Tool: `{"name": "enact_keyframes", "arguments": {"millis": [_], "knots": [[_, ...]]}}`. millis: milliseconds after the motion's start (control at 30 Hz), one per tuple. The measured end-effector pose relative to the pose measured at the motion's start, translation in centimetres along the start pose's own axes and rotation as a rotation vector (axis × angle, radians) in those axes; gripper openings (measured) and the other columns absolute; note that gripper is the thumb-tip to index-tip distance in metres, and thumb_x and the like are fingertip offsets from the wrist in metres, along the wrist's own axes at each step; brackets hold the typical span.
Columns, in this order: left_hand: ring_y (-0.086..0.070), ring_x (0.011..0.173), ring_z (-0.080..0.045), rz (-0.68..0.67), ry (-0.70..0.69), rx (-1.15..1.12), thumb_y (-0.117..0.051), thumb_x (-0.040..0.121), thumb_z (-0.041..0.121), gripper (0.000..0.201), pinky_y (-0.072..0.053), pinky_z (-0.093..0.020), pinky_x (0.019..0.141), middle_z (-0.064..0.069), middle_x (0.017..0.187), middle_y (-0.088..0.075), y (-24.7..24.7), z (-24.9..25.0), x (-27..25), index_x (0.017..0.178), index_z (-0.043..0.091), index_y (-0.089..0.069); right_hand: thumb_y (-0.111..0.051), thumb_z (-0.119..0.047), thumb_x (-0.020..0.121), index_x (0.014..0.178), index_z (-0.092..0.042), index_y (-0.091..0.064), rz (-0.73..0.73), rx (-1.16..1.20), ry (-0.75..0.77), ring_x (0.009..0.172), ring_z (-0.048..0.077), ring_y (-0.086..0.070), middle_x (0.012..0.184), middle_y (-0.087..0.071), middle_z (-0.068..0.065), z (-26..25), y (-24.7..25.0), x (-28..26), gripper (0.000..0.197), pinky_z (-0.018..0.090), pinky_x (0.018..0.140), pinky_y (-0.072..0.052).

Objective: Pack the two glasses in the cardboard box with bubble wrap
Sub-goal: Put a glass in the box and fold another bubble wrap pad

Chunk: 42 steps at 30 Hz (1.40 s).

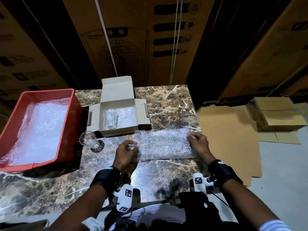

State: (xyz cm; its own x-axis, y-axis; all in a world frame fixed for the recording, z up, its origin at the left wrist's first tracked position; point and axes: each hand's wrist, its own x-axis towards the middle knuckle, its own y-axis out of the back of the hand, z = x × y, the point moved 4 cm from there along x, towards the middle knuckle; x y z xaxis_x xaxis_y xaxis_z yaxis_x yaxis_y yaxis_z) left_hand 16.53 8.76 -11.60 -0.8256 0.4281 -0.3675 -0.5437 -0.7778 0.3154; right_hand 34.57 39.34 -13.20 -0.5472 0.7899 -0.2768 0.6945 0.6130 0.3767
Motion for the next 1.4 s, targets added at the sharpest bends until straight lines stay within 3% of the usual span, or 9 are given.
{"name": "enact_keyframes", "arguments": {"millis": [200, 367, 500, 633, 733, 867, 1033, 1233, 1400], "knots": [[-0.058, 0.062, -0.012, 0.013, -0.043, 0.131, -0.078, 0.089, 0.007, 0.030, -0.047, -0.014, 0.055, -0.010, 0.083, -0.062, 0.1, -0.7, 0.6, 0.114, 0.017, -0.064, -0.069, -0.018, 0.096, 0.080, -0.014, -0.074, 0.074, -0.159, 0.099, 0.068, 0.012, -0.061, 0.078, -0.073, 0.001, -0.4, -0.9, 0.2, 0.017, 0.016, 0.061, -0.046], [-0.059, 0.070, -0.022, 0.023, -0.122, 0.227, -0.080, 0.088, 0.018, 0.037, -0.051, -0.035, 0.066, -0.012, 0.083, -0.067, 0.0, -0.8, 0.9, 0.119, 0.022, -0.060, -0.064, -0.022, 0.094, 0.080, -0.021, -0.072, 0.126, -0.330, 0.143, 0.068, 0.007, -0.060, 0.076, -0.070, -0.007, -0.7, -1.2, -0.1, 0.017, 0.018, 0.051, -0.040], [-0.057, 0.095, -0.023, 0.055, -0.237, 0.448, -0.072, 0.092, 0.033, 0.043, -0.051, -0.038, 0.081, -0.001, 0.108, -0.054, 0.0, -0.4, 0.6, 0.128, 0.024, -0.051, -0.056, -0.048, 0.092, 0.110, -0.026, -0.062, 0.161, -0.503, 0.153, 0.100, 0.020, -0.058, 0.114, -0.062, 0.000, 0.7, -1.5, 0.3, 0.029, 0.038, 0.087, -0.053], [-0.053, 0.106, -0.027, 0.084, -0.379, 0.706, -0.050, 0.095, 0.051, 0.042, -0.044, -0.047, 0.091, -0.003, 0.118, -0.045, -0.9, 0.6, 0.9, 0.130, 0.028, -0.049, -0.057, -0.043, 0.097, 0.130, -0.026, -0.050, 0.222, -0.674, 0.235, 0.120, 0.024, -0.042, 0.129, -0.045, 0.003, -1.6, -2.3, -0.8, 0.038, 0.047, 0.103, -0.035], [-0.045, 0.124, -0.025, -0.010, -0.525, 0.823, -0.048, 0.104, 0.046, 0.039, -0.038, -0.047, 0.102, -0.002, 0.136, -0.044, -3.1, 1.7, 0.8, 0.139, 0.029, -0.048, -0.054, -0.039, 0.099, 0.130, -0.026, -0.054, 0.065, -0.713, 0.376, 0.128, 0.022, -0.040, 0.136, -0.045, 0.002, -2.9, -4.9, -1.8, 0.034, 0.051, 0.114, -0.029], [-0.022, 0.152, -0.027, -0.246, -0.614, 0.941, -0.029, 0.109, 0.040, 0.052, -0.021, -0.045, 0.123, -0.006, 0.165, -0.028, -6.5, 2.2, 0.0, 0.157, 0.021, -0.034, -0.055, -0.033, 0.101, 0.138, -0.025, -0.050, -0.186, -0.782, 0.571, 0.133, 0.021, -0.039, 0.147, -0.043, 0.005, -2.8, -9.0, -3.9, 0.039, 0.047, 0.114, -0.036], [0.003, 0.159, -0.031, -0.398, -0.548, 1.051, -0.002, 0.094, 0.051, 0.079, -0.006, -0.047, 0.127, -0.008, 0.172, 0.003, -8.3, 0.2, -0.3, 0.165, 0.017, -0.007, -0.037, -0.040, 0.104, 0.152, -0.017, -0.043, -0.300, -0.933, 0.639, 0.146, 0.033, -0.034, 0.157, -0.039, 0.011, -0.7, -11.2, -5.3, 0.053, 0.053, 0.116, -0.034], [0.018, 0.157, -0.028, -0.406, -0.482, 1.153, -0.026, 0.103, 0.055, 0.075, 0.004, -0.052, 0.126, -0.002, 0.169, 0.022, -7.7, -1.9, 0.5, 0.164, 0.027, 0.006, -0.017, -0.060, 0.105, 0.163, -0.036, -0.006, -0.311, -0.993, 0.623, 0.158, 0.021, 0.005, 0.172, 0.003, -0.001, 1.3, -10.2, -5.4, 0.064, 0.046, 0.127, 0.001], [0.028, 0.154, -0.021, -0.368, -0.417, 1.167, -0.023, 0.095, 0.079, 0.088, 0.015, -0.050, 0.123, 0.004, 0.166, 0.030, -5.8, -2.8, 1.0, 0.161, 0.037, 0.016, -0.020, -0.074, 0.101, 0.161, -0.040, 0.007, -0.307, -1.019, 0.576, 0.155, 0.015, 0.020, 0.169, 0.019, -0.005, 2.1, -8.8, -4.5, 0.074, 0.045, 0.126, 0.008]]}}
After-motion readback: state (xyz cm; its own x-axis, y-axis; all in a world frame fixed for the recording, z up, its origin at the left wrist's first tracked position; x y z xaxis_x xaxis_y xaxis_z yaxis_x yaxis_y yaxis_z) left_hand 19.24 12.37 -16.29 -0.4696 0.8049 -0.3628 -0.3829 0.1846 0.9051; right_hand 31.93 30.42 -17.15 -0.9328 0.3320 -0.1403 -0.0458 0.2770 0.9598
